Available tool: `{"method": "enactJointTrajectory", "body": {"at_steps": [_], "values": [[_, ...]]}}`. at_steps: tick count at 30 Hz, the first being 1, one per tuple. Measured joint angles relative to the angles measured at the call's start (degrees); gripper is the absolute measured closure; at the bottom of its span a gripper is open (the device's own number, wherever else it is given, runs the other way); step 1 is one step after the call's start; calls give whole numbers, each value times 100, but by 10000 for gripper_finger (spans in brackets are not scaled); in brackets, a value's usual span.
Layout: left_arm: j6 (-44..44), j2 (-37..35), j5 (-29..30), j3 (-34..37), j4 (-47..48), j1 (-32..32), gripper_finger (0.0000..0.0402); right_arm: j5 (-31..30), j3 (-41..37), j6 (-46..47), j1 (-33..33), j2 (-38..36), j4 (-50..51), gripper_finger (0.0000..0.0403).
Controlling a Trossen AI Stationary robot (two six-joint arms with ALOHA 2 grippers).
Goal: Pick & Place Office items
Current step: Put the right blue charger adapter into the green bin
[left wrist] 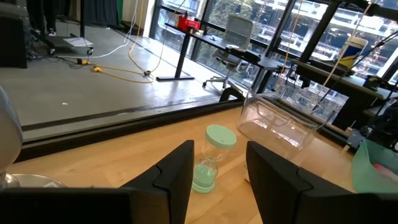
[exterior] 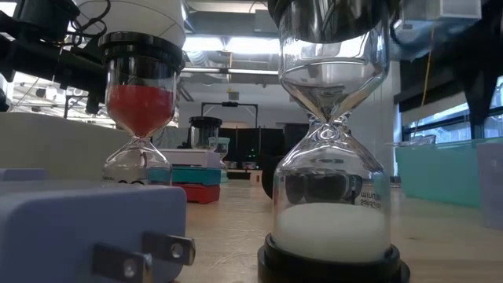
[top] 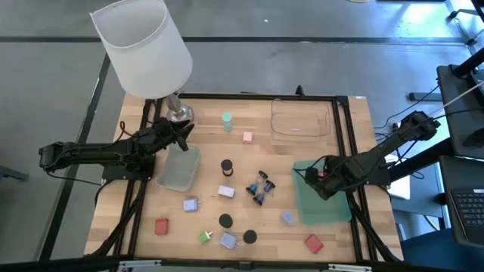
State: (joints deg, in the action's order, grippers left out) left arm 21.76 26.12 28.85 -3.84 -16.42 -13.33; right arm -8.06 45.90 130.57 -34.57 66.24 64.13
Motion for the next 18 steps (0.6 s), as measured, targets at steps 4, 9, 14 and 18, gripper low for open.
{"method": "enactJointTrajectory", "body": {"at_steps": [4,9,14,18], "values": [[0,0,0,0,1,0,258,-2,676,-230,0,183,110,19],[1,-1,0,0,-1,-1,258,-2,1529,-353,2,814,136,19],[0,1,-1,0,1,1,258,-2,2357,-1049,71,1796,165,19],[0,0,-1,0,1,0,258,-18,2942,-2040,147,2606,363,19]]}}
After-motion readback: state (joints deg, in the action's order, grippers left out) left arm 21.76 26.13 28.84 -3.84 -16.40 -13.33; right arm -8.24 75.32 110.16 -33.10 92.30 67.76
